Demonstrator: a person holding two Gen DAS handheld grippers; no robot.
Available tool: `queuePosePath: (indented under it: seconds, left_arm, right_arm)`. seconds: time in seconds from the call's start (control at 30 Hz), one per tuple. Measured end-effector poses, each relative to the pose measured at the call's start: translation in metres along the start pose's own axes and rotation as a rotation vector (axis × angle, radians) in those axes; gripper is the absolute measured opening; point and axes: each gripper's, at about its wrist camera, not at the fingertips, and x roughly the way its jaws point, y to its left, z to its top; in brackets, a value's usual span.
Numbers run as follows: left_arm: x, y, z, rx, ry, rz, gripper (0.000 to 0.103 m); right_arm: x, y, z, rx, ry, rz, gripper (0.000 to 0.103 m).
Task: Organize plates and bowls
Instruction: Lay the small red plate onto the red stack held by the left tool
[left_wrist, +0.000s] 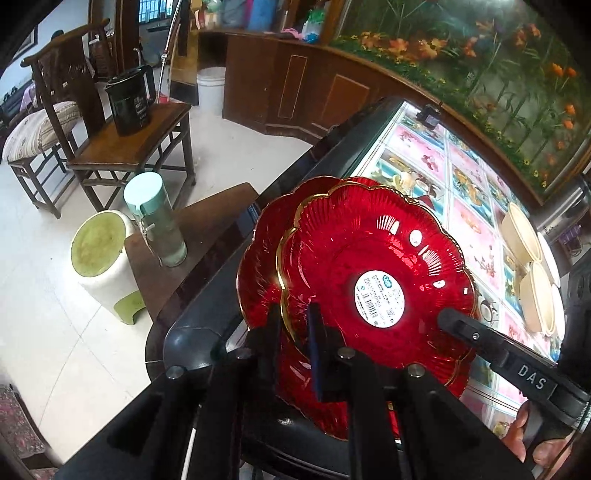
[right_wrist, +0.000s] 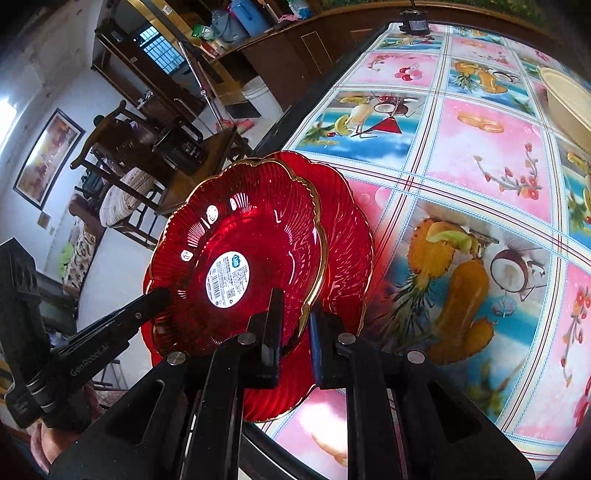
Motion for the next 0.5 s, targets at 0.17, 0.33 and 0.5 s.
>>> queuePosePath:
  seconds: [0.17, 0.33, 0.5]
  left_arm:
    - [-0.001, -0.001, 0.001, 0.003, -0.004, 0.038, 0.014]
    - [-0.010, -0.001, 0.003, 0.016, -0.037, 0.081, 0.015]
    - [-0.030, -0.011, 0.000, 0.062, -0.148, 0.200, 0.034]
  right_arm:
    - [0.000, 0.000, 0.003, 0.012, 0.024, -0.005, 0.016]
    - [-0.007, 0.005, 0.004, -0.028, -0.002, -0.053, 0.019]
    - [-0.033, -0.005, 0.007, -0.020, -0.088, -0.027, 0.019]
